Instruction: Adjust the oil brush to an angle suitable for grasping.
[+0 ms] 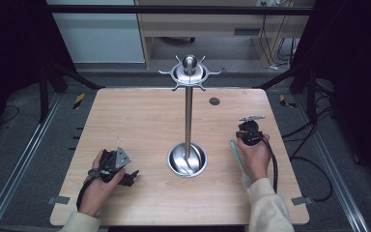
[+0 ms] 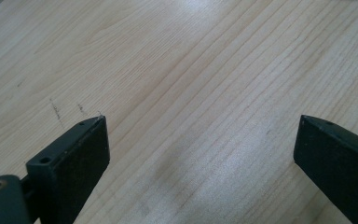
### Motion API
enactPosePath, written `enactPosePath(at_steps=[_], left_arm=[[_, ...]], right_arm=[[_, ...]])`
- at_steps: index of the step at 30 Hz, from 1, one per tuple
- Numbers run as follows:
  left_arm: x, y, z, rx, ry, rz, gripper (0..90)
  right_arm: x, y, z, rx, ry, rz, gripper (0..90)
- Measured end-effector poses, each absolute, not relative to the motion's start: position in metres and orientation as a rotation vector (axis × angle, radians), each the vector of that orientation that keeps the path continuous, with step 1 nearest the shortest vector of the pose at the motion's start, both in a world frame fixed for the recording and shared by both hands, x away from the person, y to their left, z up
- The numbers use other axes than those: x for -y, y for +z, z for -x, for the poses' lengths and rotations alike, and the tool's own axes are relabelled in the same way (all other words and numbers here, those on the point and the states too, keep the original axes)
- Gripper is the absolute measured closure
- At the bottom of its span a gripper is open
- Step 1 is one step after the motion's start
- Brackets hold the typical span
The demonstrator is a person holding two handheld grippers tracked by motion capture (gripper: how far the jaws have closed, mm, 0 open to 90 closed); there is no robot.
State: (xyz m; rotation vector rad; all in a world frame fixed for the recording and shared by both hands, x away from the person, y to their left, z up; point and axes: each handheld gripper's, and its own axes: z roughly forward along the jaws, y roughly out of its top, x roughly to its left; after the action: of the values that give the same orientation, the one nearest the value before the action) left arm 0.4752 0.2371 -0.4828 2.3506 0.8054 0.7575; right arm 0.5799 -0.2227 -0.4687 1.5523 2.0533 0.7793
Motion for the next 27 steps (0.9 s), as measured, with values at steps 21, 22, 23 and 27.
enactPosePath(at_steps=[21,22,23,27], left_arm=[[-0.236,-0.483,-0.475,-0.800,0.754,-2.352,3.1],[-0.236,-0.483,-0.475,-0.800,0.755,-2.352,3.1],[-0.236,-0.483,-0.475,-0.800,0.754,-2.352,3.1],[-0.236,-0.483,-0.475,-0.797,0.753,-2.356,3.1]], right_arm=[[0.218,-0.484,-0.582,-2.153,0.732,-1.592,90.0],[0.217,-0.484,-0.582,-2.163,0.732,-1.582,90.0],[0.217,-0.484,-0.582,-2.163,0.732,-1.582,90.0],[0.211,-0.484,-0.580,-2.228,0.758,-1.547,90.0]])
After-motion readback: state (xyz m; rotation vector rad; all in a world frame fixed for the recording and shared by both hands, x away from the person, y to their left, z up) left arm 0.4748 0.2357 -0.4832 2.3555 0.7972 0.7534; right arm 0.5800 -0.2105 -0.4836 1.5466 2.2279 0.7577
